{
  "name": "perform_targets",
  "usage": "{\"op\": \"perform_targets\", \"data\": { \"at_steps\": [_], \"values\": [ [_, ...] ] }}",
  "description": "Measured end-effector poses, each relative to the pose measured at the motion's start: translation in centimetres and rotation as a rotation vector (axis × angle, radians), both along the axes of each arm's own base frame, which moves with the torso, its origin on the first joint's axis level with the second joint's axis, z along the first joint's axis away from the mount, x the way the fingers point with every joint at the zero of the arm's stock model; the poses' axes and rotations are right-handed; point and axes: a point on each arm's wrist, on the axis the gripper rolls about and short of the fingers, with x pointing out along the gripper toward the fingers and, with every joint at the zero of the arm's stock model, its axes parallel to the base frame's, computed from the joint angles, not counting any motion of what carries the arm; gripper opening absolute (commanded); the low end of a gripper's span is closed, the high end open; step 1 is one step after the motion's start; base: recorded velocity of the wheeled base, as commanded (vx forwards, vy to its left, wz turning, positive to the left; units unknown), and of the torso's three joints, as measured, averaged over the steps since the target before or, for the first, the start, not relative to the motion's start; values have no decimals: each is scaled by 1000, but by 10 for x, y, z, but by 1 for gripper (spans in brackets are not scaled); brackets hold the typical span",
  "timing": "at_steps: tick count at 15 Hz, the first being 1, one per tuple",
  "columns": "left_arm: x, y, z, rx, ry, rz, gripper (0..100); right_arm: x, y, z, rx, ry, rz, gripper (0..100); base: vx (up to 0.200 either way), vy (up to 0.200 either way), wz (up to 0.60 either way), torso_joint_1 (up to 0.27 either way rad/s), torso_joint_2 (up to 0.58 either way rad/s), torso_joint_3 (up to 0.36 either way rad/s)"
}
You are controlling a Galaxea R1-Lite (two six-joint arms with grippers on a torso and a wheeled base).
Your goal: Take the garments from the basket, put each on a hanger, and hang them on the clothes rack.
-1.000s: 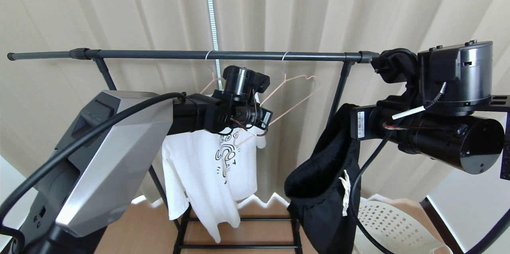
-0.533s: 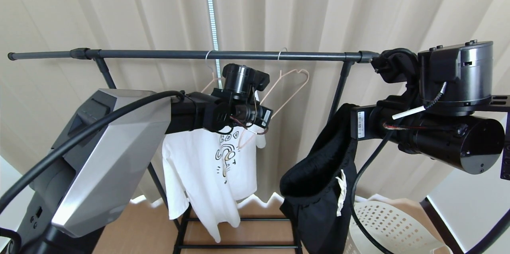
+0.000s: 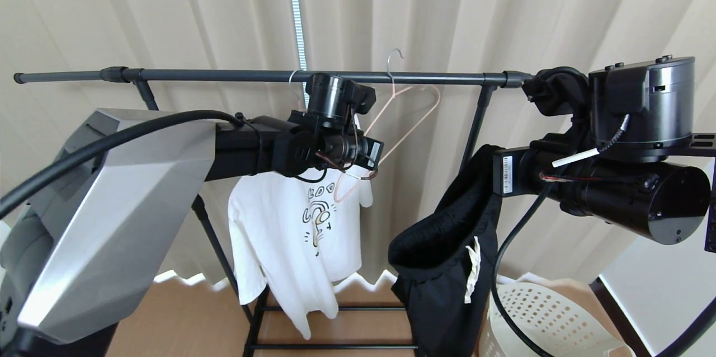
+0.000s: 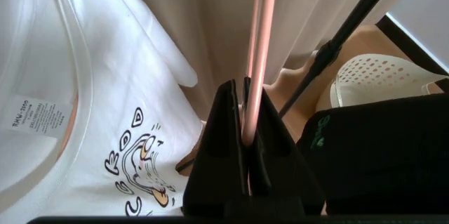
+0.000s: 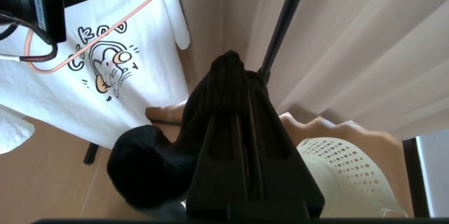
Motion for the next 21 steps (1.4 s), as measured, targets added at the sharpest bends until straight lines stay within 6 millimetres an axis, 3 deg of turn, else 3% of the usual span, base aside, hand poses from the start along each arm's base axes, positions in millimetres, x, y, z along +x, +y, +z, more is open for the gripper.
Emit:
{"op": "perform_targets", "data": {
  "at_steps": [7,15,21],
  "values": [
    [-50,14,11,11,40,-22,0,-4,-2,2,4,-7,-2,0,0,0,0,0,0,0],
    [-141,60,12,3,36,-55,0,-16,-4,3,-1,-14,1,0,0,0,0,0,0,0],
    [-211,99,-18,-12,21,-98,0,-22,-8,1,-13,-14,-9,0,0,0,0,0,0,0]
  ]
}}
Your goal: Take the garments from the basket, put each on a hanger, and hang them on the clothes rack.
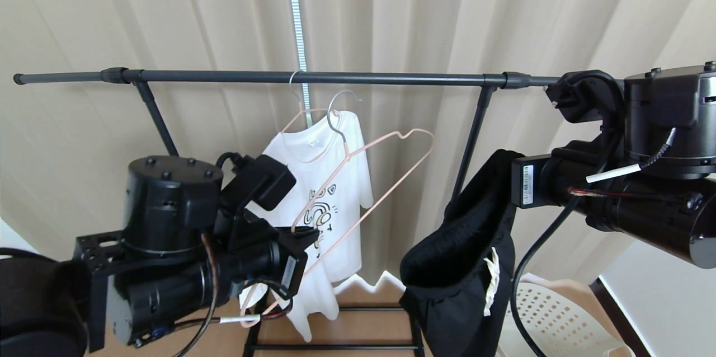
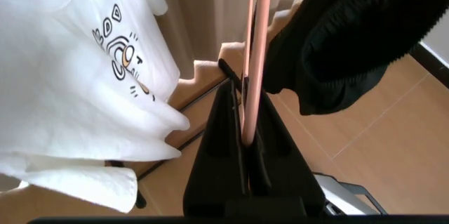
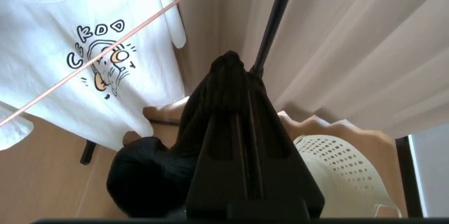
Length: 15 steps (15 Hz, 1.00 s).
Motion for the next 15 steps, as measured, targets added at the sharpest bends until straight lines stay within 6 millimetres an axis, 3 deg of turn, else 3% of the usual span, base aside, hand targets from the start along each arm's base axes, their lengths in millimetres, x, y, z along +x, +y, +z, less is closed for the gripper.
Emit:
{"op": "perform_targets", "data": {
  "at_steps": [7,15],
  "values": [
    [-53,21,-45,-25,-57,-107,0,14,-7,-8,-92,13,-71,0,0,0,0,0,0,0],
    [-69,24,-55,-22,-8,-222,0,34,-1,-17,-117,-22,-159,0,0,0,0,0,0,0]
  ]
}}
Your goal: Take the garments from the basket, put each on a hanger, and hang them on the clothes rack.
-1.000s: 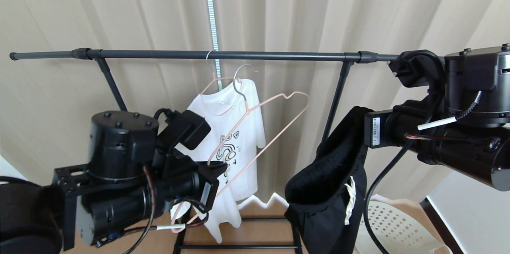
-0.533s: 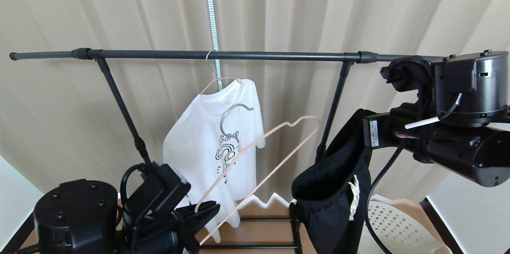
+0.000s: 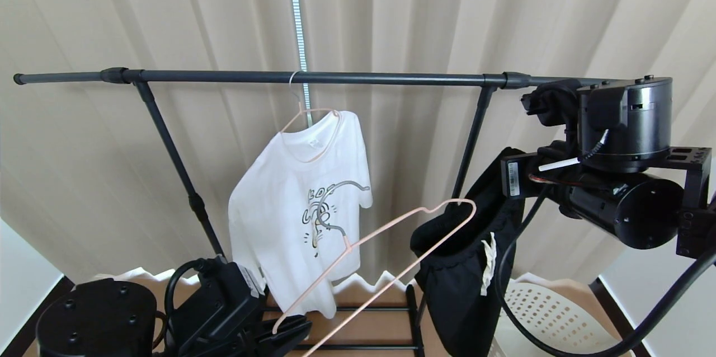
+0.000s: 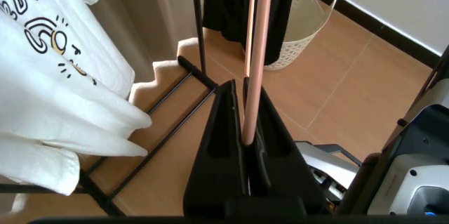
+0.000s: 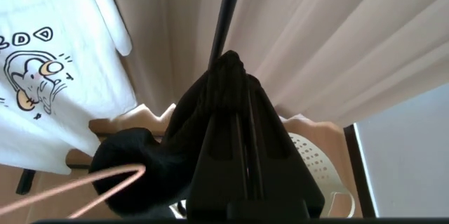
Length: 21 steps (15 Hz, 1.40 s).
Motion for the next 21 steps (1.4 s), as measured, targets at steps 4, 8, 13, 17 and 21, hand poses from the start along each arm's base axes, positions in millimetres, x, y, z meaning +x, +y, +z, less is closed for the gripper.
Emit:
{"op": "perform_targets", "data": {
  "at_steps": [4,8,13,17,21],
  "values": [
    [-2,-4,0,-6,3,-17,0,-2,7,-3,-6,6,20,0,0,0,0,0,0,0],
    [3,-12,1,-40,-25,-17,0,-8,24,-9,-48,-1,-8,0,0,0,0,0,0,0],
    [10,-19,-7,-40,-42,30,0,-15,37,-11,-86,-20,-36,0,0,0,0,0,0,0],
    [13,-21,-10,-22,-42,57,0,-27,50,-9,-103,-34,-21,0,0,0,0,0,0,0],
    [17,-24,-9,-43,-64,65,0,-38,61,-10,-114,-39,13,0,0,0,0,0,0,0]
  ]
}}
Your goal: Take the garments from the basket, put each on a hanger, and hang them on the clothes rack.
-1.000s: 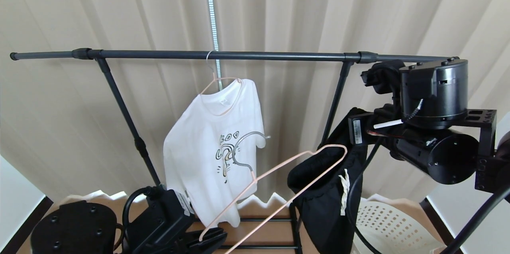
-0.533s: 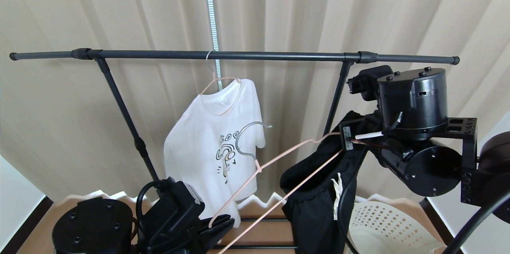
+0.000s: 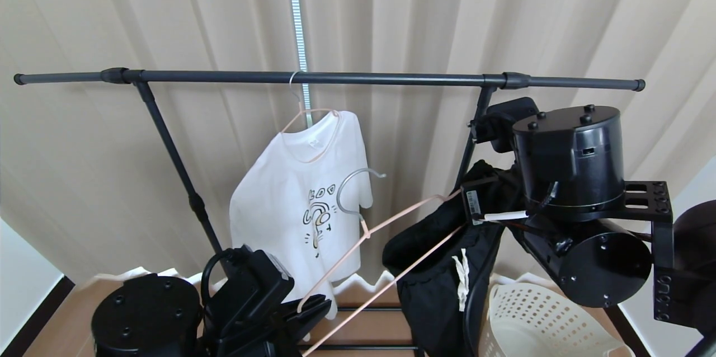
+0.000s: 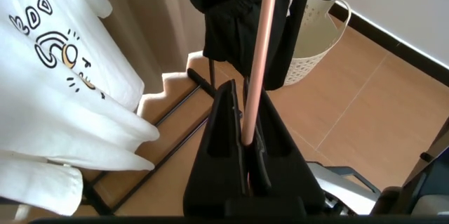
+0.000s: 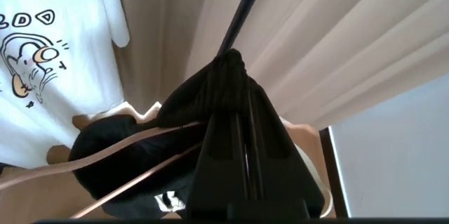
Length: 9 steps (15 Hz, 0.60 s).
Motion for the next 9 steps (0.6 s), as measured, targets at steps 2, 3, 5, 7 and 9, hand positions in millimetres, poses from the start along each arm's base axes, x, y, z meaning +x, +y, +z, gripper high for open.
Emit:
{"op": "perform_targets", "data": {
  "at_steps": [2,3,5,7,9],
  "values": [
    [2,-2,-1,-10,-13,6,0,-4,4,0,1,0,19,0,0,0,0,0,0,0],
    [4,-3,-2,-12,-18,14,0,-6,6,0,2,-1,28,0,0,0,0,0,0,0],
    [6,-6,-3,-21,-33,28,0,-11,10,0,5,-1,49,0,0,0,0,0,0,0],
    [8,-7,-6,-18,-32,31,0,-16,15,-1,9,-1,71,0,0,0,0,0,0,0],
    [8,-8,-8,-13,-27,30,0,-22,19,-1,24,-3,92,0,0,0,0,0,0,0]
  ]
}}
